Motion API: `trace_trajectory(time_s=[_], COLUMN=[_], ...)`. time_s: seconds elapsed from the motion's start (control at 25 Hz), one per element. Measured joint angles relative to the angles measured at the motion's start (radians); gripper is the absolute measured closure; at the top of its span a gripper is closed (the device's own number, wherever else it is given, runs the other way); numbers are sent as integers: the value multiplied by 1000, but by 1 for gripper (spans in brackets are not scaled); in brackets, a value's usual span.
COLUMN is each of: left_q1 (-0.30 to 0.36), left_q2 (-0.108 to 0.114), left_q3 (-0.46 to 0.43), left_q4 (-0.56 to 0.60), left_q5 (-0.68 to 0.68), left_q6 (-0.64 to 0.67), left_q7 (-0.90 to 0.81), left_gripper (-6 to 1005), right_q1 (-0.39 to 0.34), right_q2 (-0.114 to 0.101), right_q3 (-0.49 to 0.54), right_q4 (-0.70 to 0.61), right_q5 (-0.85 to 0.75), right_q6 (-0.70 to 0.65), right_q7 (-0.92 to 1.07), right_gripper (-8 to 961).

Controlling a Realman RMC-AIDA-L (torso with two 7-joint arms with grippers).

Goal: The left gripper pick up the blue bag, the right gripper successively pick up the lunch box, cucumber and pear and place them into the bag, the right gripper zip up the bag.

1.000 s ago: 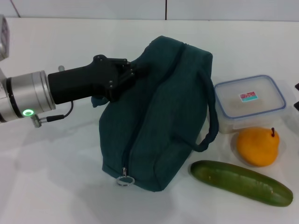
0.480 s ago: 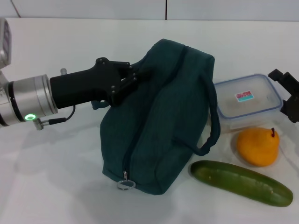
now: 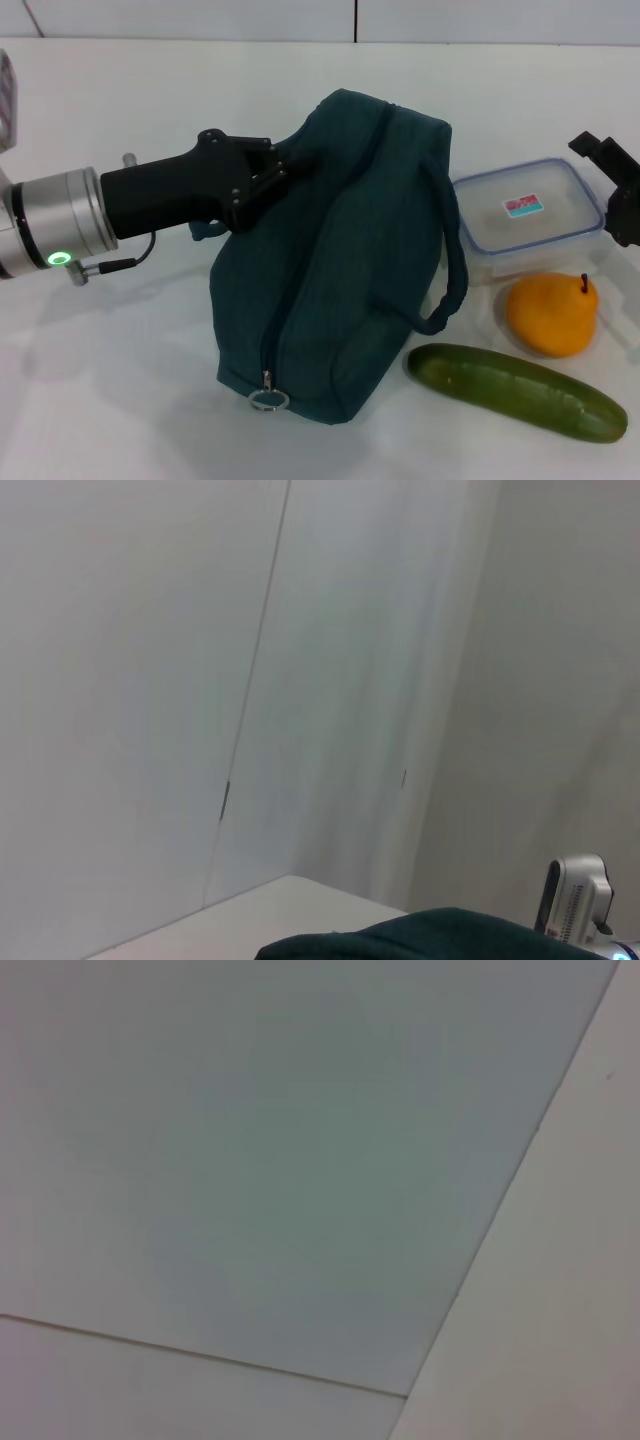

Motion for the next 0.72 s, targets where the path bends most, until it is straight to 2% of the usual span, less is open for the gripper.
trace_trajectory(time_s=[0.16,0.4,0.72], left_q1=[0,0,0], left_q2=[0,0,0], left_q3=[0,0,0], left_q4=[0,0,0], left_q5=[0,-6,-7], left_q6=[-1,-2,-4], left_q7=[0,0,0], left_gripper=[954,954,953], right_q1=[7,7,0], right_q2=[0,0,3], right_q3=[0,-4,-1], right_q4=[-1,-3,3], right_q5=[0,0,-1], right_q6=[15,20,27], right_q7=[0,-5,-65], right_gripper=[69,127,283])
